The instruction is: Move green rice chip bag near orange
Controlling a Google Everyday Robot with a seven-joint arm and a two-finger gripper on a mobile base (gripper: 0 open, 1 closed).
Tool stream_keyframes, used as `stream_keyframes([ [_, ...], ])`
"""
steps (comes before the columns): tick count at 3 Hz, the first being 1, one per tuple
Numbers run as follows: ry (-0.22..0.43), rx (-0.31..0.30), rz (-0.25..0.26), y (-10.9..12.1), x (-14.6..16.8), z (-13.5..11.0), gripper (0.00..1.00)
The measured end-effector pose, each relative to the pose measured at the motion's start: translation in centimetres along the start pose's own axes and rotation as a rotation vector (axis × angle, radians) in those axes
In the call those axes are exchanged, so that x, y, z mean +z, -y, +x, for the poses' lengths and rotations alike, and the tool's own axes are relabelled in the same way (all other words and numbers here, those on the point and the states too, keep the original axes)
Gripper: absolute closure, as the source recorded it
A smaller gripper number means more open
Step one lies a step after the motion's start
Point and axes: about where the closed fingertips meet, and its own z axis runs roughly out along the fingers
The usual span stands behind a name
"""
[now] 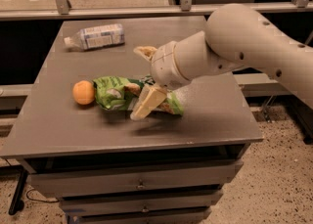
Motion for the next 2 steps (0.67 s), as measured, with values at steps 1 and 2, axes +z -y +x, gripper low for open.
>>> stream_keyframes([
  [1,-0.004,0.023,0.003,0.6,-0.7,1.6,0.00],
  [2,0.002,0.076,-0.007,2.7,-3.0,5.1,0.00],
])
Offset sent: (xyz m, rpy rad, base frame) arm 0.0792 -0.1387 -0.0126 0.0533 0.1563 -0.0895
